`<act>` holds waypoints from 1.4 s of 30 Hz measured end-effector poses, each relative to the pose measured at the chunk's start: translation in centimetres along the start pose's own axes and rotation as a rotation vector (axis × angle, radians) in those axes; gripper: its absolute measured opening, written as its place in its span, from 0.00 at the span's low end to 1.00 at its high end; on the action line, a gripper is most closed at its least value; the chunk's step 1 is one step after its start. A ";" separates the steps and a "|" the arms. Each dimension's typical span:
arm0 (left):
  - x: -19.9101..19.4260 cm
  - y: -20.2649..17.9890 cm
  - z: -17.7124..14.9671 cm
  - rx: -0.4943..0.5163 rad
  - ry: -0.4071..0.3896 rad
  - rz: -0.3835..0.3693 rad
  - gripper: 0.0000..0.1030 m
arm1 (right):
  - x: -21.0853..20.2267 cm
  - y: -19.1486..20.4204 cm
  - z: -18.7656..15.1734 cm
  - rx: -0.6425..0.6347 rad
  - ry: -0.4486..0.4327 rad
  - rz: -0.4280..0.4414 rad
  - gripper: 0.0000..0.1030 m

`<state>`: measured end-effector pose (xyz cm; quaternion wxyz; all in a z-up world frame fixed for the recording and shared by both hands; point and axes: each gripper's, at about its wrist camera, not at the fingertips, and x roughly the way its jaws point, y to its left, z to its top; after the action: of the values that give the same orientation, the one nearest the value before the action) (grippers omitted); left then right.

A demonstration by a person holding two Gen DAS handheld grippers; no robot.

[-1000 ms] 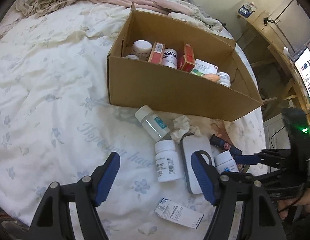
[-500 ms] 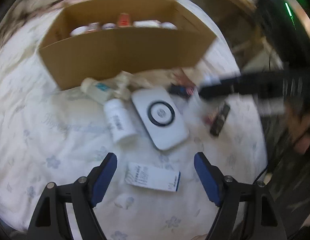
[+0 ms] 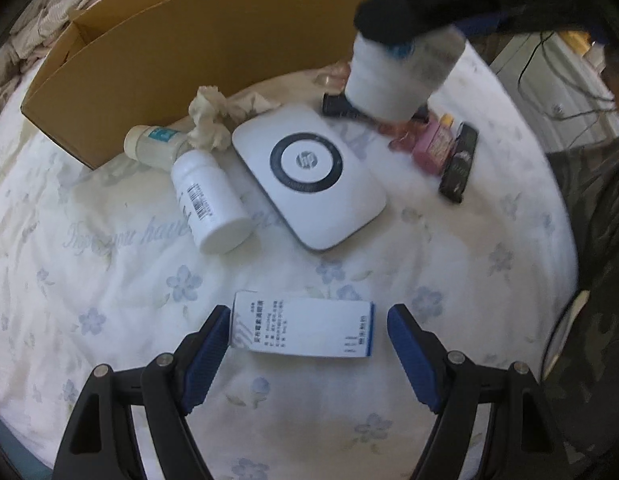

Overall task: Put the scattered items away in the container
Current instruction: 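Grasp the white medicine box with the left tool while the right tool grasps a white jar, then place the medicine box and white jar into the box, opening both tools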

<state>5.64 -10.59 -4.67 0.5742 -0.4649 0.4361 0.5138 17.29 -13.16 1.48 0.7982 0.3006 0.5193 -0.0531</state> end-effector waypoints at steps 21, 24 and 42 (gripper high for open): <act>-13.0 9.3 5.5 -0.346 -0.412 -0.048 0.64 | -6.3 -1.2 2.6 0.064 -0.311 0.084 0.44; -13.3 10.6 6.9 -0.359 -0.416 -0.019 0.64 | -7.8 -1.9 3.7 0.087 -0.388 0.073 0.44; -10.1 9.9 15.2 -0.346 -0.391 0.098 0.64 | -6.0 -5.7 8.9 0.123 -0.335 -0.071 0.44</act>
<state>-4.75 2.91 7.21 0.5340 -0.4266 0.2444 0.6878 19.37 -23.91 6.67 0.8512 0.3172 0.3853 -0.1623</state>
